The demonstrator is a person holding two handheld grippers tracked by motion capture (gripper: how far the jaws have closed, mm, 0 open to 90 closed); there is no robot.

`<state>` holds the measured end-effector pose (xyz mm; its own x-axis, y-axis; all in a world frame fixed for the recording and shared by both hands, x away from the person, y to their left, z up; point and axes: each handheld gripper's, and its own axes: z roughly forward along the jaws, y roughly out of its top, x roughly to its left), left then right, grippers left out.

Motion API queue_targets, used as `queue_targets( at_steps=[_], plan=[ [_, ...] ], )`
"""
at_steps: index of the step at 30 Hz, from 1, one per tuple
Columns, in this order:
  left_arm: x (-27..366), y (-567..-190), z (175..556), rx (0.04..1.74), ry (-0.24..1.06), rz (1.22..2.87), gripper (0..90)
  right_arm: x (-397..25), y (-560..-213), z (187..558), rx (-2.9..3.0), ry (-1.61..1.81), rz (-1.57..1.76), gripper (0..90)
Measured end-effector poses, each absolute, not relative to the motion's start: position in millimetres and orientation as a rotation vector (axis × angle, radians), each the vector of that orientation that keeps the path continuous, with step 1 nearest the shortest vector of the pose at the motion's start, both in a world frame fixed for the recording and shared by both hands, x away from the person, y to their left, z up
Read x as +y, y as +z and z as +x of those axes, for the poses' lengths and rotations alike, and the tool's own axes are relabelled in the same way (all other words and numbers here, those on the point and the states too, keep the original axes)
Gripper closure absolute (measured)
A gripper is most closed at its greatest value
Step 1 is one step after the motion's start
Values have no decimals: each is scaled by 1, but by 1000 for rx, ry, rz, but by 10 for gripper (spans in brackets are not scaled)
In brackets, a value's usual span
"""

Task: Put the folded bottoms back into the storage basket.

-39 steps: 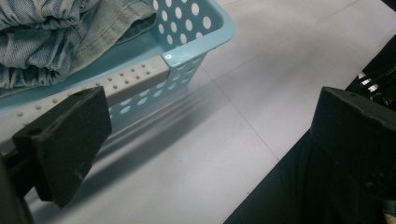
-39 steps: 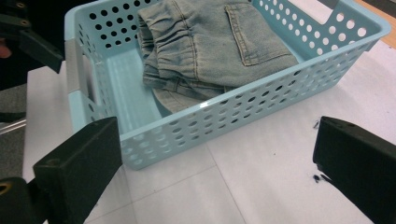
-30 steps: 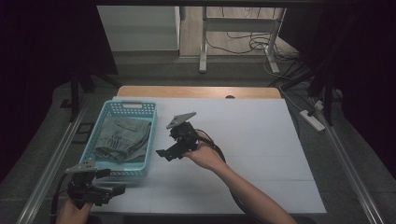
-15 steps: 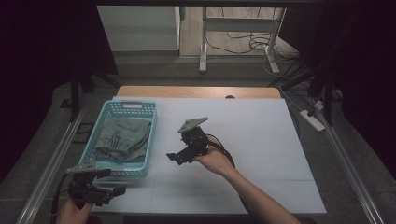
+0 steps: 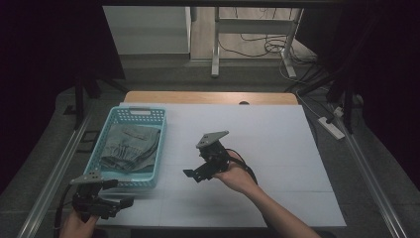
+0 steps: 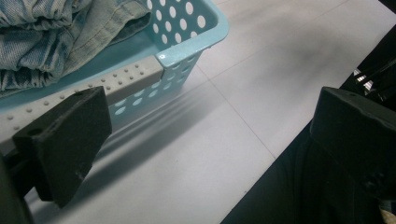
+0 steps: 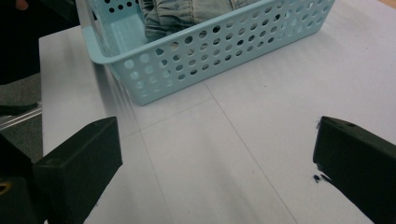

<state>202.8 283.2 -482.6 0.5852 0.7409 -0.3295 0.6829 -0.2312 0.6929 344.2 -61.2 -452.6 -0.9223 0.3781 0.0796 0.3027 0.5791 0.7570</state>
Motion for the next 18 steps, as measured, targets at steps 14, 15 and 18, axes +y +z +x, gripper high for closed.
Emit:
queue_targets(
  at_steps=[14, 15, 18],
  plan=[
    [283, -483, 203, 1138, 88, 1966, 0, -84, -455, 332, 2711, 1236, 596, 14],
    [282, -483, 203, 1138, 89, 1966, 0, -86, -455, 331, 2713, 1239, 604, 14],
    [282, -483, 203, 1139, 88, 1966, 0, -93, -454, 329, 2704, 1234, 613, 14]
  ],
)
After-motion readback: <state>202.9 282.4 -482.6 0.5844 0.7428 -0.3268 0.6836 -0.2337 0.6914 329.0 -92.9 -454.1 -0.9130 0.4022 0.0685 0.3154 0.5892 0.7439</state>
